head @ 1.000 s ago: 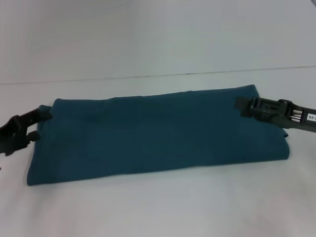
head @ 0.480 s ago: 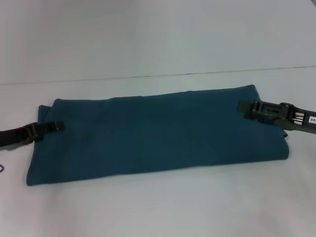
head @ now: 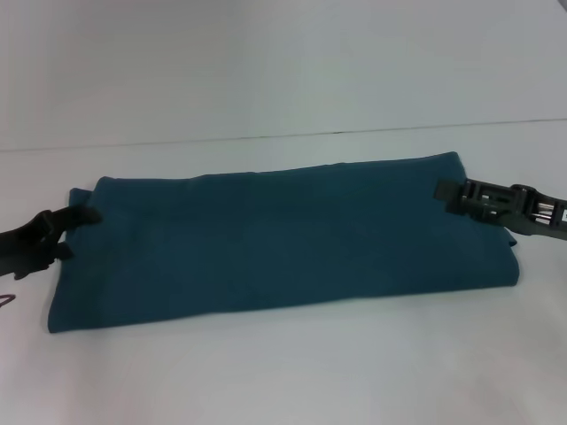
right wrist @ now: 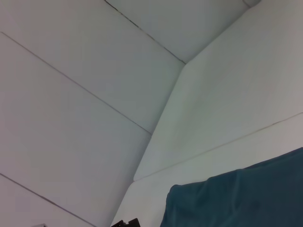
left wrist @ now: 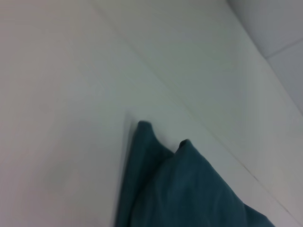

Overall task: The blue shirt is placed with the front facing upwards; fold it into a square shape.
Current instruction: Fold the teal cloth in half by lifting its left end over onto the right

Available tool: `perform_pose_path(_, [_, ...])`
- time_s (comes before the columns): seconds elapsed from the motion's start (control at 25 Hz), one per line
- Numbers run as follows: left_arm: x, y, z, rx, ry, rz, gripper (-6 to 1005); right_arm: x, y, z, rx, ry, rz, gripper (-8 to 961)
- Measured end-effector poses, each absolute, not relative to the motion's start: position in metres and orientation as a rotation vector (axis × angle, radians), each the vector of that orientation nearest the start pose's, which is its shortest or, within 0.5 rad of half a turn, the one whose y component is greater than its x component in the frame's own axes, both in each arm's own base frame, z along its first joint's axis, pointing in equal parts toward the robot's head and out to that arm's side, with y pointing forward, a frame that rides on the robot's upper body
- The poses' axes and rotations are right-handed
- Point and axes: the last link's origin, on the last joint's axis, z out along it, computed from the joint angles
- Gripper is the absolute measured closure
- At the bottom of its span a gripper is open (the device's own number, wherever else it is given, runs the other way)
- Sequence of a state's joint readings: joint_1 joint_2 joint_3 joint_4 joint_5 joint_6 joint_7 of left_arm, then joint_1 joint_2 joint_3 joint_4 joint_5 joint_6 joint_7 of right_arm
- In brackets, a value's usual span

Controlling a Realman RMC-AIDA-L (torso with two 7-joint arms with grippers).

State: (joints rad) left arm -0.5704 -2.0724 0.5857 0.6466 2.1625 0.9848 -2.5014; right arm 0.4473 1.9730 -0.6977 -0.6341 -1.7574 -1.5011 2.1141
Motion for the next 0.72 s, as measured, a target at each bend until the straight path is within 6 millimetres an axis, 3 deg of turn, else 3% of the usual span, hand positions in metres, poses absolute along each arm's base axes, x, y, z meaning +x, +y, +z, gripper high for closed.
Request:
perform_pose_path(0.36, [-0.344, 0.379, 0.026, -1.594, -1.863, -0.657, 155, 0.295, 0.338, 0.060, -2.179, 1.612, 1.053, 179])
perform_pose_path(0.72, [-0.337, 0.381, 0.029, -1.616, -1.847, -0.687, 153, 0.299, 0.335, 0.062, -2.157, 1.625, 1.065, 180])
